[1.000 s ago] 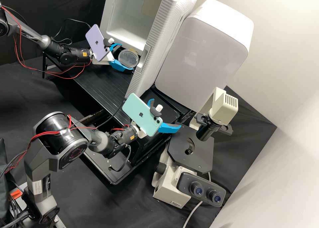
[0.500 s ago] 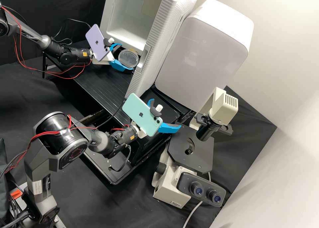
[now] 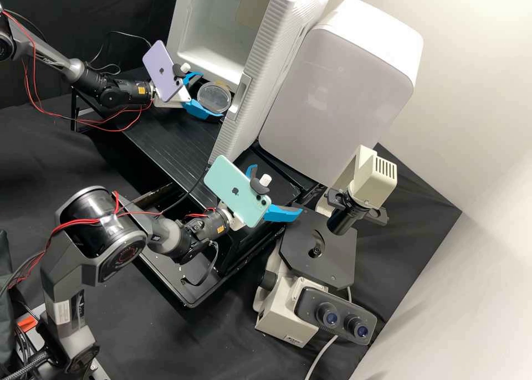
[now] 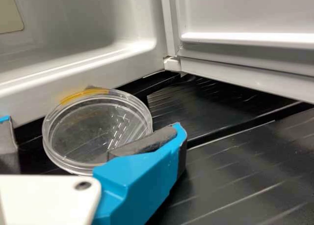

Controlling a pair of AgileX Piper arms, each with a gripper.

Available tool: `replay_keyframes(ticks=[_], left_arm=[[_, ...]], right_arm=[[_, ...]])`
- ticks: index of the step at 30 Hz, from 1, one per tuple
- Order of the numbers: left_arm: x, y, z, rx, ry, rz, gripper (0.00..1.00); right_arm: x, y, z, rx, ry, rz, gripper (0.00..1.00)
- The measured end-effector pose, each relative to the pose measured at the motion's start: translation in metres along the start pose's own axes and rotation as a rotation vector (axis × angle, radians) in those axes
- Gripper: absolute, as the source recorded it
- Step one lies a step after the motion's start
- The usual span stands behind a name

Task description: Take the petri dish out of the incubator

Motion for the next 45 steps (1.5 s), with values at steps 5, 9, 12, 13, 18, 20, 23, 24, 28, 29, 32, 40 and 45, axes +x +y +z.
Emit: replay_keyframes(ticks=[5,9,12,13,18,20,23,24,28,29,32,40,45], left_arm=[[0.001,0.003,0.003,-0.011,-0.003,0.006,0.00],[0.002,0.005,0.008,-0.023,-0.007,-0.001,0.00],[0.002,0.006,0.010,-0.023,-0.012,-0.001,0.00],[0.002,0.007,0.010,-0.023,-0.014,0.000,0.00],[0.003,0.010,0.011,-0.024,-0.015,0.010,0.00],[0.004,0.010,0.011,-0.024,-0.015,0.011,0.00],[0.003,0.010,0.011,-0.024,-0.016,0.011,0.00],[0.003,0.010,0.011,-0.024,-0.016,0.011,0.00],[0.003,0.010,0.011,-0.031,-0.016,0.011,0.00],[0.003,0.010,0.011,-0.031,-0.016,0.011,0.00],[0.003,0.010,0.011,-0.033,-0.016,0.011,0.00],[0.003,0.010,0.012,-0.071,-0.022,0.011,0.00],[0.003,0.010,0.013,-0.084,-0.034,0.011,0.00]], right_arm=[[0.000,0.000,0.000,0.000,0.000,0.000,1.00],[0.000,0.000,0.000,0.000,0.000,0.000,1.00],[0.000,0.000,0.000,0.000,0.000,0.000,1.00],[0.000,0.000,0.000,0.000,0.000,0.000,1.00],[0.000,0.000,0.000,0.000,0.000,0.000,1.00],[0.000,0.000,0.000,0.000,0.000,0.000,1.00],[0.000,0.000,0.000,0.000,0.000,0.000,1.00],[0.000,0.000,0.000,0.000,0.000,0.000,1.00],[0.000,0.000,0.000,0.000,0.000,0.000,1.00],[0.000,0.000,0.000,0.000,0.000,0.000,1.00],[0.000,0.000,0.000,0.000,0.000,0.000,1.00],[0.000,0.000,0.000,0.000,0.000,0.000,1.00],[0.000,0.000,0.000,0.000,0.000,0.000,1.00]])
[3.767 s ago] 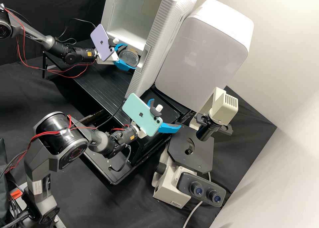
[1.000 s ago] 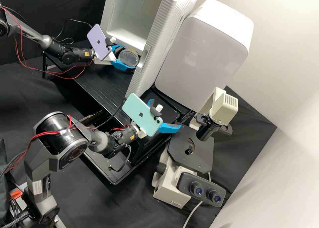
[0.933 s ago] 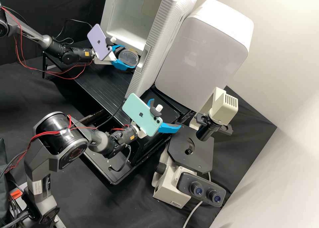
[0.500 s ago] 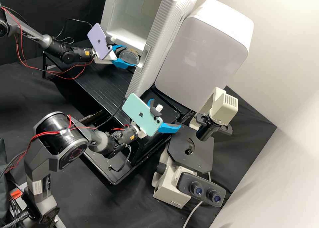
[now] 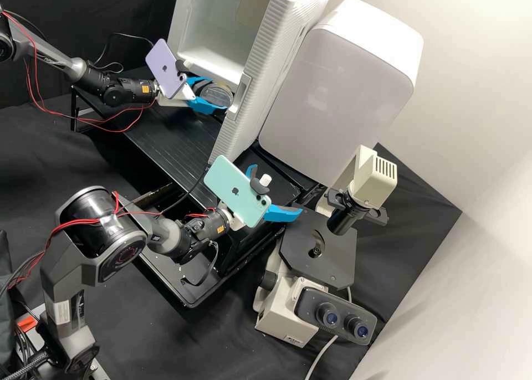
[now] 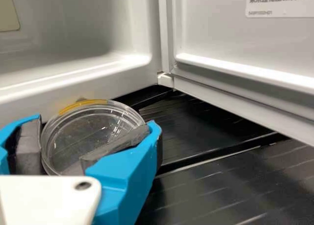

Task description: Take the petri dish out of the incubator

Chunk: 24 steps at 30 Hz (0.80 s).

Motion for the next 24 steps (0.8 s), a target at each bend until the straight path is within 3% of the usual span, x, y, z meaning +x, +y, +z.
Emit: replay_keyframes(ticks=[10,20,21,24], left_arm=[[-0.013,0.001,0.000,-0.045,-0.010,-0.010,0.00],[-0.041,0.002,0.000,-0.045,-0.020,-0.007,0.00],[-0.041,0.003,0.000,-0.045,-0.020,-0.007,1.00],[-0.042,0.003,-0.001,-0.037,-0.016,-0.006,1.00]], right_arm=[[0.000,0.000,0.000,0.000,0.000,0.000,1.00],[0.000,0.000,0.000,0.000,0.000,0.000,1.00],[0.000,0.000,0.000,0.000,0.000,0.000,1.00],[0.000,0.000,0.000,0.000,0.000,0.000,1.00]])
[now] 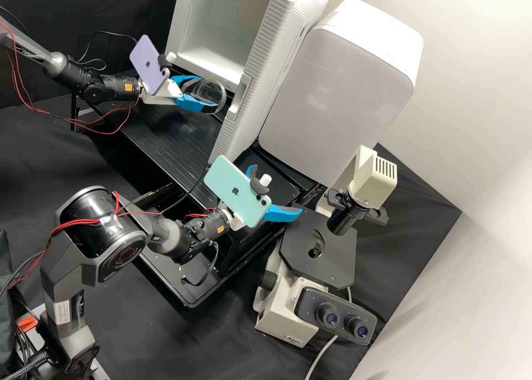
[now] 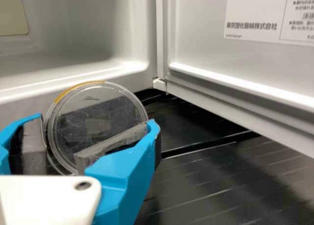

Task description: Take the petri dish out of the incubator

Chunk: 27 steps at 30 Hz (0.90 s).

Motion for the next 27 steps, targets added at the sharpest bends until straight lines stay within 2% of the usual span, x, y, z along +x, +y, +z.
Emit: replay_keyframes(ticks=[3,6,13,21,27], left_arm=[[0.001,0.003,0.000,0.034,0.010,0.007,1.00],[0.004,0.007,-0.001,0.049,0.032,-0.015,1.00],[0.019,0.018,-0.004,0.061,0.090,-0.060,1.00],[0.026,0.040,-0.001,0.092,0.112,-0.010,1.00],[0.027,0.044,-0.001,0.087,0.111,-0.007,1.00]], right_arm=[[0.000,0.000,0.000,0.000,0.000,0.000,1.00],[0.000,0.000,0.000,0.000,0.000,0.000,1.00],[0.000,0.000,0.000,0.000,0.000,0.000,1.00],[0.000,0.000,0.000,0.000,0.000,0.000,1.00],[0.000,0.000,0.000,0.000,0.000,0.000,1.00]])
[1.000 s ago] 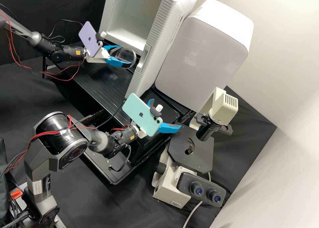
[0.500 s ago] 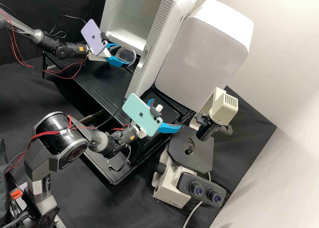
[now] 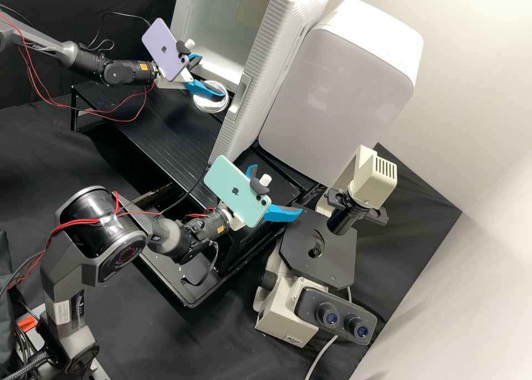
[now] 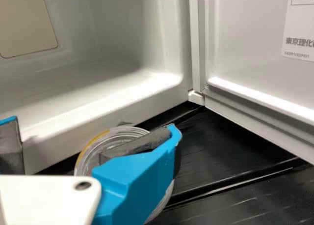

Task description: Take the petri dish out of the incubator

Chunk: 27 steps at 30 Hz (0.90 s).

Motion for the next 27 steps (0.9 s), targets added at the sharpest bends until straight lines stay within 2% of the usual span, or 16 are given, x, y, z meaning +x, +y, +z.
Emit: replay_keyframes(ticks=[5,15,17,21,27], left_arm=[[-0.001,-0.004,0.001,0.009,-0.014,-0.017,1.00],[-0.010,-0.029,0.004,0.033,-0.050,-0.087,1.00],[-0.016,-0.030,0.007,0.024,-0.064,-0.092,1.00],[-0.027,-0.027,0.015,0.041,-0.104,-0.089,1.00],[-0.035,-0.021,0.020,0.054,-0.132,-0.053,1.00]], right_arm=[[0.000,0.000,0.000,0.000,0.000,0.000,1.00],[0.000,0.000,0.000,0.000,0.000,0.000,1.00],[0.000,0.000,0.000,0.000,0.000,0.000,1.00],[0.000,0.000,0.000,0.000,0.000,0.000,1.00],[0.000,0.000,0.000,0.000,0.000,0.000,1.00]])
